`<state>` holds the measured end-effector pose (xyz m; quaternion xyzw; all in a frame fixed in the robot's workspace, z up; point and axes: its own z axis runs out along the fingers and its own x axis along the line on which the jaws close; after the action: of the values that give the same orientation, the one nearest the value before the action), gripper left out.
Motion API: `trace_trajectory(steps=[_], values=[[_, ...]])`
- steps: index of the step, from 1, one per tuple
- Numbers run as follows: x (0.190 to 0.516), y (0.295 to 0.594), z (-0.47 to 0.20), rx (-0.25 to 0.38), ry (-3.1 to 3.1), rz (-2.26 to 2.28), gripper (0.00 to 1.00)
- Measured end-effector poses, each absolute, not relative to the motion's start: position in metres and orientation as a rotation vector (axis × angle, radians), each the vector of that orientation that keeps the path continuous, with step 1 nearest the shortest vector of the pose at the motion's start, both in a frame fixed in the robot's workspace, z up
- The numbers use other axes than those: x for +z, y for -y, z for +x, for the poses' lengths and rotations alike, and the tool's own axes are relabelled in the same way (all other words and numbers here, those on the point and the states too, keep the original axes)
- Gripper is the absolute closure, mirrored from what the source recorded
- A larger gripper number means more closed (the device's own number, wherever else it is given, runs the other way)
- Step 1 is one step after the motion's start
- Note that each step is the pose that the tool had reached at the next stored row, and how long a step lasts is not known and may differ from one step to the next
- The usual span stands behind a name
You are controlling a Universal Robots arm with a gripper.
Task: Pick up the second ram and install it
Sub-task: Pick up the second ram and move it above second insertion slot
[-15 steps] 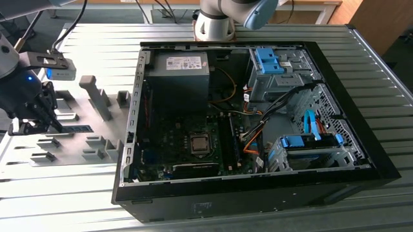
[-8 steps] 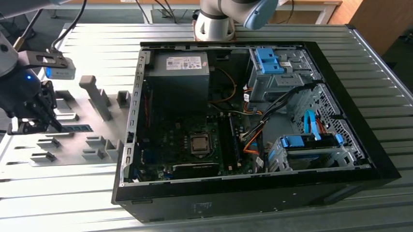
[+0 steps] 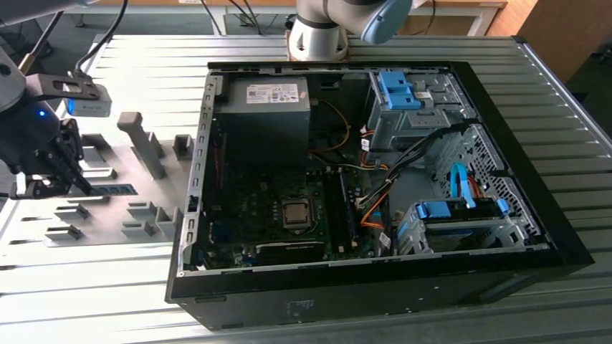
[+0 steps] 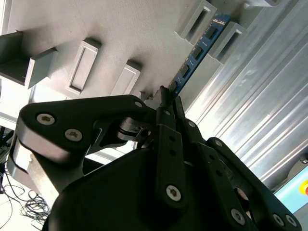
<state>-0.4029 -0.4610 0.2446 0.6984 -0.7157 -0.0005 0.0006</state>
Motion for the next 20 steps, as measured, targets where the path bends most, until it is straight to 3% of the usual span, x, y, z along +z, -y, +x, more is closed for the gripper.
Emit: trace_trajectory(steps=[20], values=[[0.2507, 0.461, -0.4029, -0.002, 2.247, 2.193, 0.86]])
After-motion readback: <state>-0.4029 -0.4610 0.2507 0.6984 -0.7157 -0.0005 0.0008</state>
